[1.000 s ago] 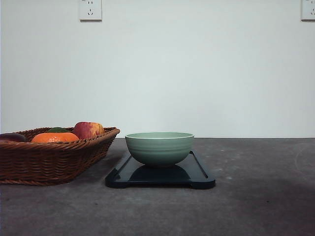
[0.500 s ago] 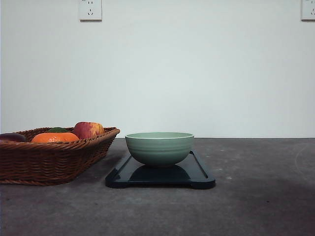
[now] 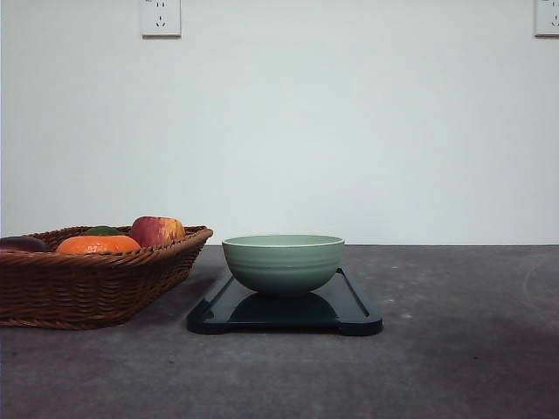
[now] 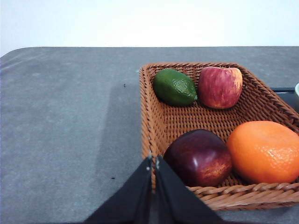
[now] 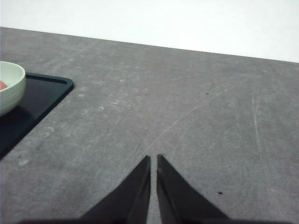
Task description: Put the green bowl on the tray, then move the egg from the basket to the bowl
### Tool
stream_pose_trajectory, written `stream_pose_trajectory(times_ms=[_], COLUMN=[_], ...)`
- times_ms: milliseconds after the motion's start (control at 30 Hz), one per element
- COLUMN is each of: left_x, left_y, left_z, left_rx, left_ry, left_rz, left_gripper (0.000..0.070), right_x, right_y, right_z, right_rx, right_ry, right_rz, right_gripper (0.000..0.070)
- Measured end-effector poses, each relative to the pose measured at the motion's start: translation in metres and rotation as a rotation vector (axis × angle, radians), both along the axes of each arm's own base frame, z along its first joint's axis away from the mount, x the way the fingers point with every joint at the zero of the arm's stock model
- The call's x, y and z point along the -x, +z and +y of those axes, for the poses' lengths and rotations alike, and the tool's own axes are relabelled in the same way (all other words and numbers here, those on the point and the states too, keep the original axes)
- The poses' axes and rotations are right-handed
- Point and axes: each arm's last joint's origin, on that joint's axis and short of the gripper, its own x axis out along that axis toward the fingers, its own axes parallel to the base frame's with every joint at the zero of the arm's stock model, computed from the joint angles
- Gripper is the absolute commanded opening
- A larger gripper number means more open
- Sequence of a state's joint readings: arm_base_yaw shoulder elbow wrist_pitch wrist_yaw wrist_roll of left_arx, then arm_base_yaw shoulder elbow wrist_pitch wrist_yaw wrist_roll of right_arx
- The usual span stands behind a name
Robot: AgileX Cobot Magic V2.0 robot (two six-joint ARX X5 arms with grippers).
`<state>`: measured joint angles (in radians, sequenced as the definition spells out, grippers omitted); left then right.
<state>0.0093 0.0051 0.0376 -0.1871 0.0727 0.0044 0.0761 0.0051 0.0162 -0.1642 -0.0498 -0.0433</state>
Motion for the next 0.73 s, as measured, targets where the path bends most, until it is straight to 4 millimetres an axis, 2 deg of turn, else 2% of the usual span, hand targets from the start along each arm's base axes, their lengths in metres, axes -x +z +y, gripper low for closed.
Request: stream_pose_trajectory(times_ms=[733], left_x=[0.0000], left_y=[0.0000], left_z=[0.0000], left_rx=[0.000], left_ry=[-0.001], left_rz=[0.000], left_gripper=[0.0000], right_x=[0.0000], right_y=[0.0000], right_z=[0.0000], right_rx=[0.000], right_ry=[0.000], right_rz=[0.000], right_gripper=[0.0016])
